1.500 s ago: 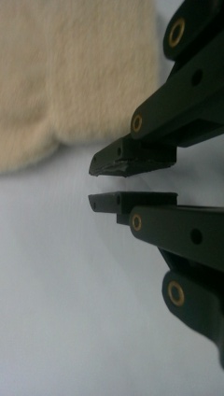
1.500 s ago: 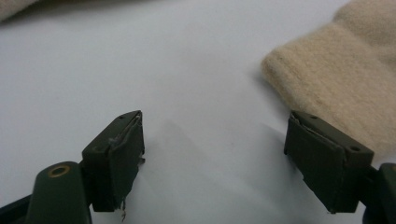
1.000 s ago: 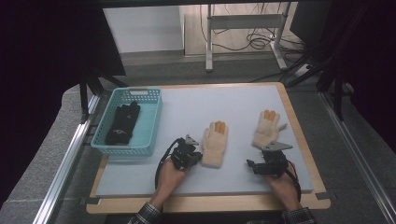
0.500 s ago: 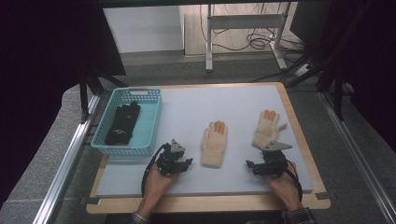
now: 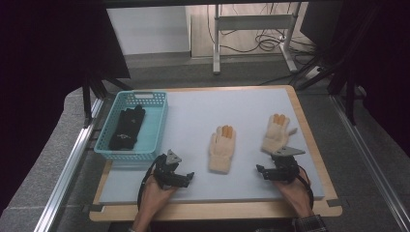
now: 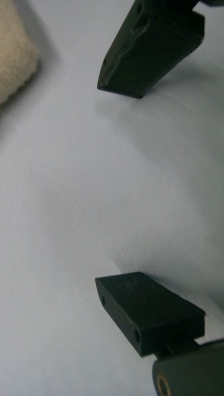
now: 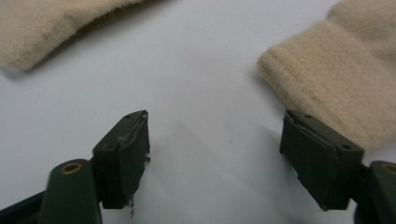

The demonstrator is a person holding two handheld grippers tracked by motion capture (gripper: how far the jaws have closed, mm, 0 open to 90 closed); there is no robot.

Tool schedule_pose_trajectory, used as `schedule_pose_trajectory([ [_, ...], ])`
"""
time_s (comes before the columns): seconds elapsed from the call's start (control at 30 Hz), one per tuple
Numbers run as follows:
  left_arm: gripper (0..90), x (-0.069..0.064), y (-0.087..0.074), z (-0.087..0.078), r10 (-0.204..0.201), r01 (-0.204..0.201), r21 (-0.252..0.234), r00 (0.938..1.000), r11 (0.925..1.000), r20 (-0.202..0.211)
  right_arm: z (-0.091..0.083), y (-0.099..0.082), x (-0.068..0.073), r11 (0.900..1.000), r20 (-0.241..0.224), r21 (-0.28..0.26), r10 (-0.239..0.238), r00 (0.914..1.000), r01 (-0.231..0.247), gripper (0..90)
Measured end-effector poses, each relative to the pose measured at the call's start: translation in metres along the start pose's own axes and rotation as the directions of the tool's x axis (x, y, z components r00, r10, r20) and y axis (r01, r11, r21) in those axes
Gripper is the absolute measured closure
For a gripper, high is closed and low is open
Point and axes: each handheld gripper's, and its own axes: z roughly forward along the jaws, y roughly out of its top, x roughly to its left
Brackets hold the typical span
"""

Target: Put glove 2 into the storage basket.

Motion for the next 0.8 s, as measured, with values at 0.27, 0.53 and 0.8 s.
schedule_pose_trajectory([
  [0.27,6.0,0.0,0.0,0.0,0.005,-0.005,-0.001,1.0,1.0,0.001,-0.014,-0.001,-0.01,0.9994,0.0,-0.01,0.033,0.9994,-0.033,35.4],
  [0.53,6.4,0.0,-0.001,0.0,0.007,-0.007,0.0,1.0,1.0,0.0,-0.035,0.006,-0.032,0.9974,0.048,-0.009,0.071,0.9963,-0.071,54.3],
  [0.8,6.5,0.0,-0.001,-0.001,0.008,-0.008,0.001,1.0,1.0,0.0,-0.037,0.025,-0.078,0.9885,0.149,-0.02,0.151,0.9773,-0.15,63.8],
])
